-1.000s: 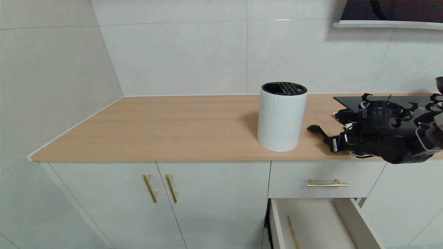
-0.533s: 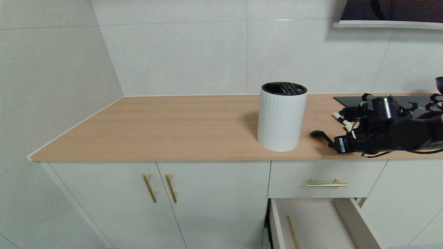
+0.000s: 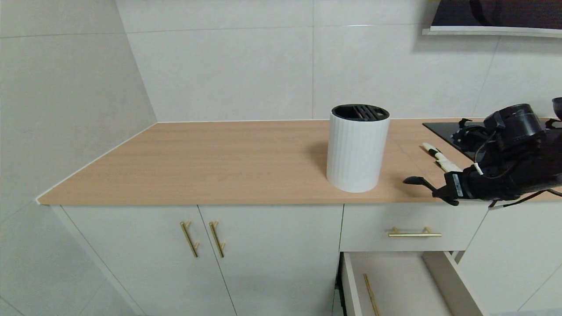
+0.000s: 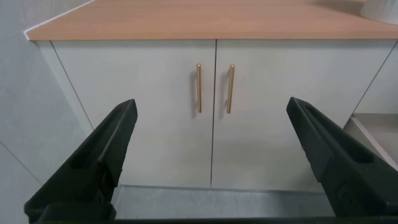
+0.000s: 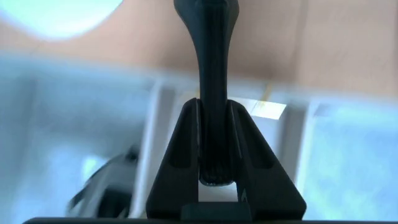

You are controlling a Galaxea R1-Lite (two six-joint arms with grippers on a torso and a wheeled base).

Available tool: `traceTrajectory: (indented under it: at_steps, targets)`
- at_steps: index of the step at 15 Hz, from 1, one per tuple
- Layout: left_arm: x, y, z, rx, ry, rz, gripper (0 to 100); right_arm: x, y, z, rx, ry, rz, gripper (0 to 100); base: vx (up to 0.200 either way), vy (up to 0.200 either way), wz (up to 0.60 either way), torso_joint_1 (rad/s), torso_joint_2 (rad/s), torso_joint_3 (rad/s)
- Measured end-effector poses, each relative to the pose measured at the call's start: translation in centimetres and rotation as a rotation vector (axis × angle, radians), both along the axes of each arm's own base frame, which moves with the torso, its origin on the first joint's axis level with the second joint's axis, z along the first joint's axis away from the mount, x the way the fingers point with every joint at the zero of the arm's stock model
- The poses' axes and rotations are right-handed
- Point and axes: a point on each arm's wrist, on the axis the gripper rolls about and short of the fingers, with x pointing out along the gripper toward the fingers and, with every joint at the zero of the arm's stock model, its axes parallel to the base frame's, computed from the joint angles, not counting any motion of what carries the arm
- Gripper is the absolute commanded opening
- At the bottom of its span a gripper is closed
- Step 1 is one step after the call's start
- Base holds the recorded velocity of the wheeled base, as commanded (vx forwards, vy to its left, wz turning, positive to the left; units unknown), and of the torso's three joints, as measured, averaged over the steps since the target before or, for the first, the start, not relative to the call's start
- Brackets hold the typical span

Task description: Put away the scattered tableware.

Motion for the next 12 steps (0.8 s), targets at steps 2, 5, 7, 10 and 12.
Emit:
traceTrajectory:
  at_steps: [2, 5, 7, 10, 12]
  targets:
    - [0.0, 0.0, 0.0, 0.0, 0.0, 0.0, 100, -2.8, 0.5, 0.8, 0.013, 0.013, 0.009, 0, 0.0, 0.0, 0.0, 0.0, 0.0, 0.0]
    - [0.0, 0.0, 0.0, 0.0, 0.0, 0.0, 100, -5.9, 0.4, 1.0, 0.017, 0.016, 0.016, 0, 0.0, 0.0, 0.0, 0.0, 0.0, 0.0]
    - [0.0, 0.0, 0.0, 0.0, 0.0, 0.0, 100, -7.4, 0.2, 0.7, 0.017, 0.017, 0.018, 0, 0.0, 0.0, 0.0, 0.0, 0.0, 0.0]
    - [0.0, 0.0, 0.0, 0.0, 0.0, 0.0, 100, -8.3, 0.1, -0.1, 0.02, -0.016, 0.02, 0, 0.0, 0.0, 0.0, 0.0, 0.0, 0.0]
    - [0.0, 0.0, 0.0, 0.0, 0.0, 0.0, 100, -8.6, 0.0, -0.5, 0.02, -0.019, 0.02, 0, 0.0, 0.0, 0.0, 0.0, 0.0, 0.0]
